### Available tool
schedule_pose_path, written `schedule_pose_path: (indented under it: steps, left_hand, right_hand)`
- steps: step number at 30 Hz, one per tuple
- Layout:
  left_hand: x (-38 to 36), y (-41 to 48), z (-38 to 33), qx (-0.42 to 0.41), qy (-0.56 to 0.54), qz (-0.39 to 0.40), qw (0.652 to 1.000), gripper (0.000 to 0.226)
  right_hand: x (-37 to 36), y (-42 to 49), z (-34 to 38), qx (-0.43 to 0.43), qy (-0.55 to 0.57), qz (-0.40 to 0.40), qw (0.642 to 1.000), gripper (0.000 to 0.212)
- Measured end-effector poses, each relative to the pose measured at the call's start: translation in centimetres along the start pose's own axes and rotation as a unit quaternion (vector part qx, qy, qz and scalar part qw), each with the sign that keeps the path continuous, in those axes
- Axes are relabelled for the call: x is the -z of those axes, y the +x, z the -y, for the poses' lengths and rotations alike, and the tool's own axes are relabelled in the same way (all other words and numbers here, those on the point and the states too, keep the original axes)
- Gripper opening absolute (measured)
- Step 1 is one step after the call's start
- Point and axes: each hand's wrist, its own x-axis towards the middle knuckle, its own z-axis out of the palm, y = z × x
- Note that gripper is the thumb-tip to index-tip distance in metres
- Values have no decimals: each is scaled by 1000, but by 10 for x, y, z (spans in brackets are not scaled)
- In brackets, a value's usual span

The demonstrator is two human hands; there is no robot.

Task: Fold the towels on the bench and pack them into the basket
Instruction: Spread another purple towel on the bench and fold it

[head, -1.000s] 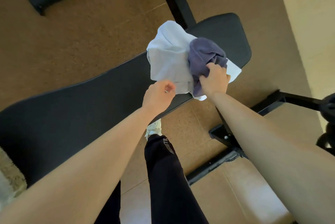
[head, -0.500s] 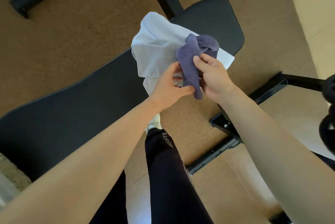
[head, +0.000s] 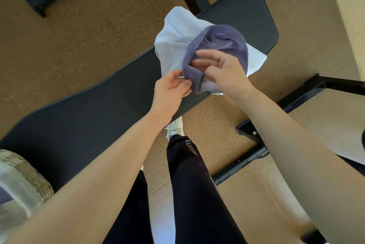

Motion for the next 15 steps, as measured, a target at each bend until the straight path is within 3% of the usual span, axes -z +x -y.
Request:
schedule_pose_path:
  steps: [3,8,11,15]
  left_hand:
    - [7,-3,0,26,-63,-28,997,17]
    - [10,-7,2,55,-132,-50,988,12]
    - [10,-11,3,54,-148,-64,985,13]
    - [14,-14,-5,53,-176,-122,975,18]
  right_hand:
    - [-3,-10,-5,48,-117,-22,992,34]
    - [-27,-20,-23,84,-178,-68,978,16]
    - [-33,-21,-26,88,-156,-90,980,4]
    - [-33,-21,-20,61,-56,-120,989,5]
